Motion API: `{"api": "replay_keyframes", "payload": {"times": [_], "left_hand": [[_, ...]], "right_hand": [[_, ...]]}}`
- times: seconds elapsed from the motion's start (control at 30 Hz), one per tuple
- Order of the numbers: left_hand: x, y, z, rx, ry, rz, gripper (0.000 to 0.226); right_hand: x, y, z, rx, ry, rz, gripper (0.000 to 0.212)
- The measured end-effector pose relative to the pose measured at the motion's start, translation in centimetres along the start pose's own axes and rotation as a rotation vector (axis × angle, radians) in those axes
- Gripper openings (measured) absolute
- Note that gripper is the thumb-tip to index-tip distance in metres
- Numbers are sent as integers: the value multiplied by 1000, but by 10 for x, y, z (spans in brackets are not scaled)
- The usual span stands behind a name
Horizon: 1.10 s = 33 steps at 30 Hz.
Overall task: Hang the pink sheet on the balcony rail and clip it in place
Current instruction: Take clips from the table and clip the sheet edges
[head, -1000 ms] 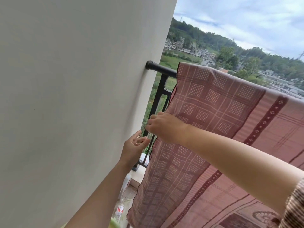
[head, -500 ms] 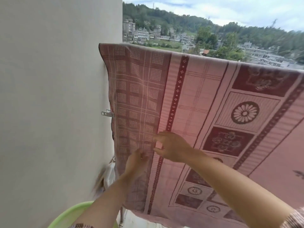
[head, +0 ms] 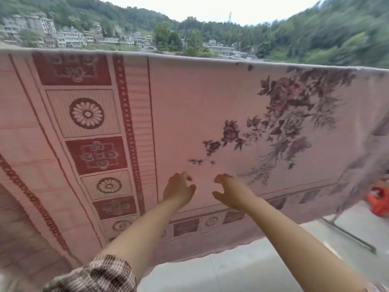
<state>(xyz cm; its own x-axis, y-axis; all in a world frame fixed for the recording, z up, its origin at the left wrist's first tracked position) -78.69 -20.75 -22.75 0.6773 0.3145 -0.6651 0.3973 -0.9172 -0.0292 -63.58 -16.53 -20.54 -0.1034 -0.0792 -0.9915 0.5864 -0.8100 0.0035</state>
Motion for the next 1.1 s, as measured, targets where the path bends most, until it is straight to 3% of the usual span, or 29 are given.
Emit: {"api": "replay_keyframes", "payload": {"times": [0.3, 0.43, 0.53, 0.77, 1.1], "left_hand": [[222, -42, -218, 332, -188, 300, 40], [324, -63, -302, 440, -222, 377, 36], [403, -81, -368, 536, -230, 448, 36], [563, -117, -515, 615, -197, 592, 41], [807, -97, -701, 778, -194, 719, 41]], "right_hand": [[-35, 82, -288, 432, -25, -58, 44], [-49, 109, -407, 578, 11, -69, 37], [-58, 119, -494, 680, -17, -67, 43], [-91, 157, -684, 897, -28, -53, 46], [-103, 244, -942, 1120, -19, -38, 49]]}}
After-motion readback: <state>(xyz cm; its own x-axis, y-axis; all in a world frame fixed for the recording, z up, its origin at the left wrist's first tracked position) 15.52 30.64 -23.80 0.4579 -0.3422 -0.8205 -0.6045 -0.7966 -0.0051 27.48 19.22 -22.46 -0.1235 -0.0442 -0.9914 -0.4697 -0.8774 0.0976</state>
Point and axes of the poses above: each hand's wrist, its own y-axis away from the middle knuckle, its own x-axis out of the palm, z = x × y, the point moved 10 cm from there along -y, towards the middle knuckle, and after that the axes turned 7 degrees about y, right-handed, at the moved point
